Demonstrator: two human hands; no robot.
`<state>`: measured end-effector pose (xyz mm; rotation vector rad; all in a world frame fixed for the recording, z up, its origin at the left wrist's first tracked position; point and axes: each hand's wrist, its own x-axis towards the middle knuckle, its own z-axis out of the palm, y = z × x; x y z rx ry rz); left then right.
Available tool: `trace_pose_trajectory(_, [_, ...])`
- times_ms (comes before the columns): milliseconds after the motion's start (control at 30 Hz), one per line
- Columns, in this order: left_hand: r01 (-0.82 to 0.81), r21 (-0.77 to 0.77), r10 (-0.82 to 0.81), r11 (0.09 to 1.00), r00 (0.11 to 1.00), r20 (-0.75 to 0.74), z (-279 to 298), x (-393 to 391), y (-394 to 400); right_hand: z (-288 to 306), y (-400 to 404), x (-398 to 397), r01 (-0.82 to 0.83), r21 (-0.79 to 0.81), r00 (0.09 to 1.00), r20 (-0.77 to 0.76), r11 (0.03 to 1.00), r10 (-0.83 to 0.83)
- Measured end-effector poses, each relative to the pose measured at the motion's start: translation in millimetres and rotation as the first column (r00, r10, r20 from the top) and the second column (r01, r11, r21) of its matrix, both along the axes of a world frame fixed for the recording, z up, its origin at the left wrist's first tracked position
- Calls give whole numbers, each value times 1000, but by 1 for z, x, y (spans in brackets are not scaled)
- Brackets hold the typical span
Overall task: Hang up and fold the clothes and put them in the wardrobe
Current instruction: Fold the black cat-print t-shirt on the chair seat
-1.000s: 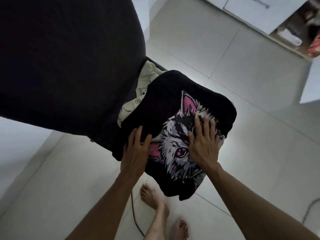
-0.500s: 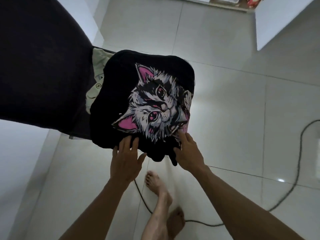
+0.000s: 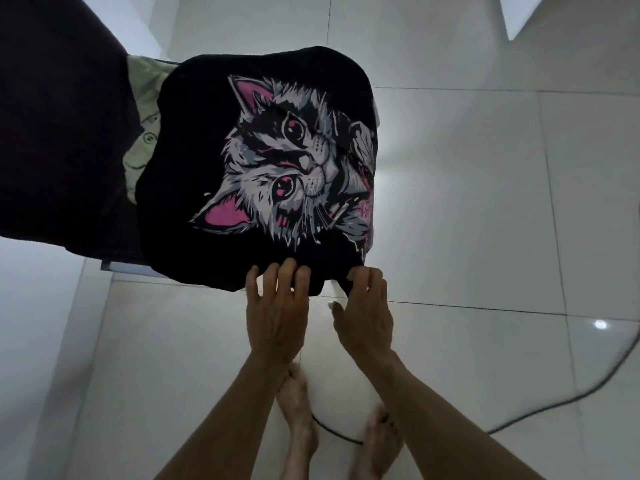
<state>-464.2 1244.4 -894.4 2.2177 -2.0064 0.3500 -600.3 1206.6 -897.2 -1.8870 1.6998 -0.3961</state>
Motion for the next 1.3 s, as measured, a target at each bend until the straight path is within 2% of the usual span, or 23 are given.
trace_pose_trajectory(100, [-9, -108, 9, 994, 1000, 5, -16, -4, -6, -16, 0, 7, 22, -114, 1000, -5, 993, -23])
trace_pose_trajectory(200, [-53, -153, 47, 987, 998, -42, -16, -3, -2, -21, 6, 9, 21, -179, 999, 38, 984, -14])
trace_pose_trajectory(400, [41, -138, -62, 990, 986, -153, 6, 4, 8, -1, 10, 15, 24, -219, 988, 155, 975, 11])
trace_pose_trajectory(533, [122, -121, -139, 985, 979, -146, 26, 13, -3, 18, -5, 21, 62, -244, 982, 187, 968, -16])
trace_pose_trajectory(633, [45, -82, -53, 996, 994, -97, 37, 21, -12, 28, -7, 12, 21, -282, 987, 161, 959, 26])
trace_pose_trajectory(767, [-74, 39, 77, 996, 995, -67, 56, 31, -19, 34, -10, -8, -28, -303, 999, 34, 953, 40])
trace_pose_trajectory(833, [-107, 98, 114, 989, 991, -71, 71, 36, -21, 41, -15, -11, 23, -225, 998, 63, 974, -9])
trace_pose_trajectory(933, [-174, 197, 191, 965, 979, -68, 97, 45, -24, 55, -22, -10, 131, 59, 990, 49, 990, -134])
trace_pose_trajectory(1000, [-222, 273, 242, 936, 969, -44, 112, 50, -28, 63, -29, -11, 183, 215, 980, 36, 959, -195])
trace_pose_trajectory(1100, [-265, 330, 286, 906, 958, -17, 134, 60, -40, 79, -43, -10, 286, 361, 928, 125, 888, -350])
trace_pose_trajectory(1200, [-314, 379, 334, 870, 942, 13, 152, 76, -53, 90, -61, -7, 399, 428, 845, 173, 811, -506])
trace_pose_trajectory(1300, [-302, 436, 321, 848, 947, 31, 166, 92, -75, 103, -84, -2, 430, 382, 834, 180, 818, -522])
